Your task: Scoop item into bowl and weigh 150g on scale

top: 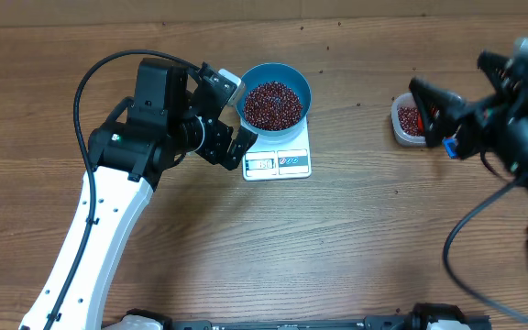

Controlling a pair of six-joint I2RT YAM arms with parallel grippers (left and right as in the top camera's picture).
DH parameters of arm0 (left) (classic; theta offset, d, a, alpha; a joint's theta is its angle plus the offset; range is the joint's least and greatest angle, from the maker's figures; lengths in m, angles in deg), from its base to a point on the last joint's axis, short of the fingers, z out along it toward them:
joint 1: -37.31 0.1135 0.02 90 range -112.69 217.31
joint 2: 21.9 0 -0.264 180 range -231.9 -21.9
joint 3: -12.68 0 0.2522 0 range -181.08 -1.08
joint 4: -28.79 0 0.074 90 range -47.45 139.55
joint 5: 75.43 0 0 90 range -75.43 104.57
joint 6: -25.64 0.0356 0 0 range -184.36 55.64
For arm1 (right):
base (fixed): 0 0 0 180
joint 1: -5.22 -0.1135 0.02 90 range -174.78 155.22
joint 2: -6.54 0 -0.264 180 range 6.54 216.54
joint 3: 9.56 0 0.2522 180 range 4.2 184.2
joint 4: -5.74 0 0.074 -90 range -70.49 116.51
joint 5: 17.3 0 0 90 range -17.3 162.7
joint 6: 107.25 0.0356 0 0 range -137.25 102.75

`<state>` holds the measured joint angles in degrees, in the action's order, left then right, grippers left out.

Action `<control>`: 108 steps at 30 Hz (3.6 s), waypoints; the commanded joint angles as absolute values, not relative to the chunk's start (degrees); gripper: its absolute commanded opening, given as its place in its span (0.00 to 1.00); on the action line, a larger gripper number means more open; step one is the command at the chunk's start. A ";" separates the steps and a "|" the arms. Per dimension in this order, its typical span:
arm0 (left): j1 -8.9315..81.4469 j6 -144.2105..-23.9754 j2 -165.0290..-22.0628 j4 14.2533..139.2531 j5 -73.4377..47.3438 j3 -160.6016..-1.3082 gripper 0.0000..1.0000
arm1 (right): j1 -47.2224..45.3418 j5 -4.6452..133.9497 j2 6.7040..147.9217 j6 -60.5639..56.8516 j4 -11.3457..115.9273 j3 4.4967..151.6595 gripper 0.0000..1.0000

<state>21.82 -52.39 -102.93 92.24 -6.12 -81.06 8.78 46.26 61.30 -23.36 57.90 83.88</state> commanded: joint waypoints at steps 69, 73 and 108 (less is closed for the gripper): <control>21.97 -52.78 -102.30 96.61 1.29 -81.87 0.99 | 7.20 63.92 8.10 -22.93 23.52 4.67 1.00; 22.39 -54.42 -99.57 94.42 8.31 -78.24 0.99 | 7.20 63.92 8.10 -22.93 23.52 4.67 1.00; 41.21 -50.23 -33.71 34.47 1.09 -2.86 1.00 | 7.20 63.92 8.10 -22.93 23.52 4.67 1.00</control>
<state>40.84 -53.37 -36.01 34.32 0.09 -4.11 7.42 63.72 8.67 -23.25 23.80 5.26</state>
